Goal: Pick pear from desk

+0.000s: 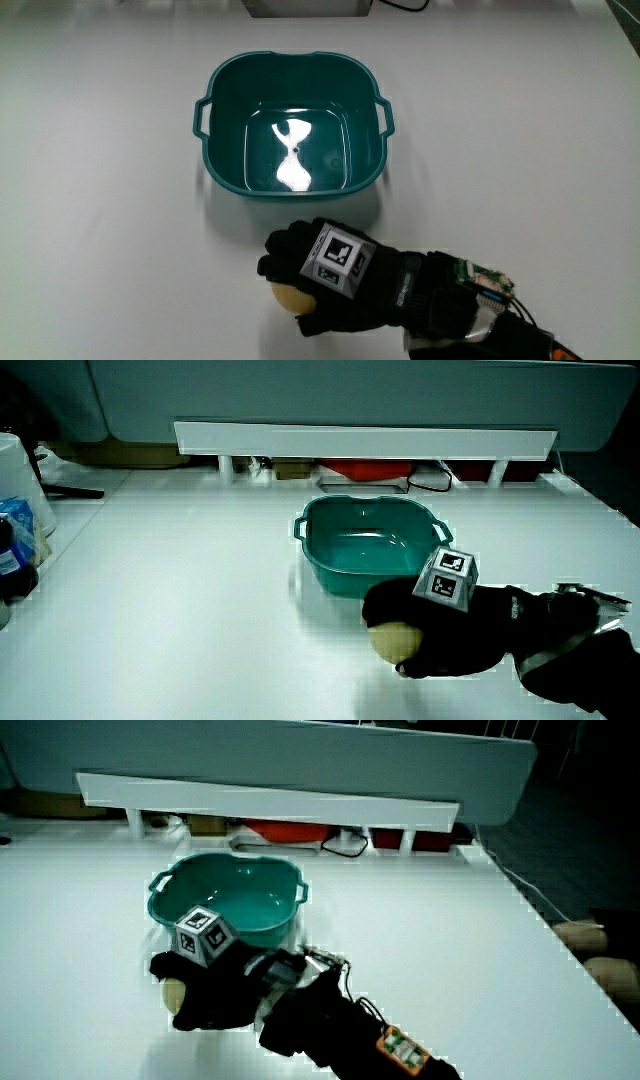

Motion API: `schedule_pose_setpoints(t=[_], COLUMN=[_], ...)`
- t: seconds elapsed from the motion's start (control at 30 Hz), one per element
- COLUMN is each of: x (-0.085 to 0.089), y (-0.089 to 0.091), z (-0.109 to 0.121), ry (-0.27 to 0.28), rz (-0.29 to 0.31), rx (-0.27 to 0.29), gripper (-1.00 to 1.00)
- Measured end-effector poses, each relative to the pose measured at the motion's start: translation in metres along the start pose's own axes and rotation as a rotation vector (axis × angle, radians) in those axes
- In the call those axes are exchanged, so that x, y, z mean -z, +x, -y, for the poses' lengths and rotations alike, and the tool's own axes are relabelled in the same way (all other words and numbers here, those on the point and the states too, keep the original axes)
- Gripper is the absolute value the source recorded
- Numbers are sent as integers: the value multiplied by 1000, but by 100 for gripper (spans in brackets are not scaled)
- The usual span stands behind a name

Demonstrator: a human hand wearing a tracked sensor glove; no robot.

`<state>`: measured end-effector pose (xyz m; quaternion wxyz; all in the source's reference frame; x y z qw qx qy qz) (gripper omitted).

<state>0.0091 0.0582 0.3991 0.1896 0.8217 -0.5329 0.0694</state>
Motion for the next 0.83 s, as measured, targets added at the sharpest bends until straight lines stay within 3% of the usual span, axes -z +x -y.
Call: schedule_pose_setpoints(t=[0.3, 0.47, 0.6, 0.83], x=[-49, -59, -66, -67], y=[14, 22, 27, 51], z=[14, 17, 14, -2], ry=[84, 103, 111, 207], rz=[39, 16, 32, 21], rx=[30, 46, 62, 107], gripper=[100, 100, 100, 100])
